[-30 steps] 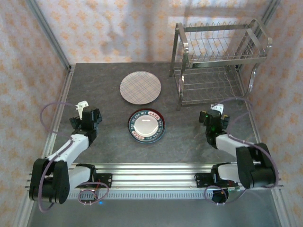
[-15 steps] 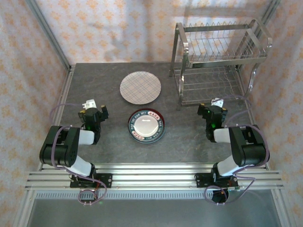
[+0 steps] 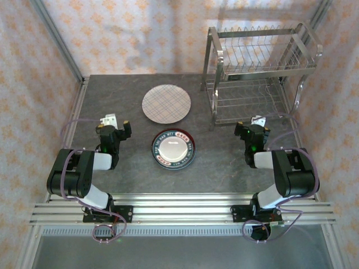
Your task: Unload the plates from the dish rack
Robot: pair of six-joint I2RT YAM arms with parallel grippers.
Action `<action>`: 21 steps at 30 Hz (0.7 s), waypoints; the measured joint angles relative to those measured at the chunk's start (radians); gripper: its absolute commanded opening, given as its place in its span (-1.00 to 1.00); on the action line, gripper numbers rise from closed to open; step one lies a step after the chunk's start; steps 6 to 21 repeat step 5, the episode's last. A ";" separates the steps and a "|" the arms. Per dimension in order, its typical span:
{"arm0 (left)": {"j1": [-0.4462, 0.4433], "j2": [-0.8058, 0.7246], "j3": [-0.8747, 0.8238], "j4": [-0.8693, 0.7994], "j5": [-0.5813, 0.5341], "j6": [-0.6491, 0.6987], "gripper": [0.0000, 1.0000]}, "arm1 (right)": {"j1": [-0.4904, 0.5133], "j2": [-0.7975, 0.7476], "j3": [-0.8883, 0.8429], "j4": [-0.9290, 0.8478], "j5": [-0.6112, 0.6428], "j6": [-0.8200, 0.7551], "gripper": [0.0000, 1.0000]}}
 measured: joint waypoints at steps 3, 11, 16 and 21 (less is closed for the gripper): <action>0.000 0.000 0.002 -0.001 0.011 0.006 0.99 | -0.002 0.000 0.002 0.000 -0.003 0.000 0.99; 0.000 0.000 0.002 -0.003 0.018 0.010 0.99 | -0.002 0.000 0.002 0.000 -0.003 0.000 0.99; 0.000 0.000 0.002 -0.003 0.018 0.010 0.99 | -0.002 0.000 0.002 0.000 -0.003 0.000 0.99; 0.000 0.000 0.002 -0.003 0.018 0.010 0.99 | -0.002 0.000 0.002 0.000 -0.003 0.000 0.99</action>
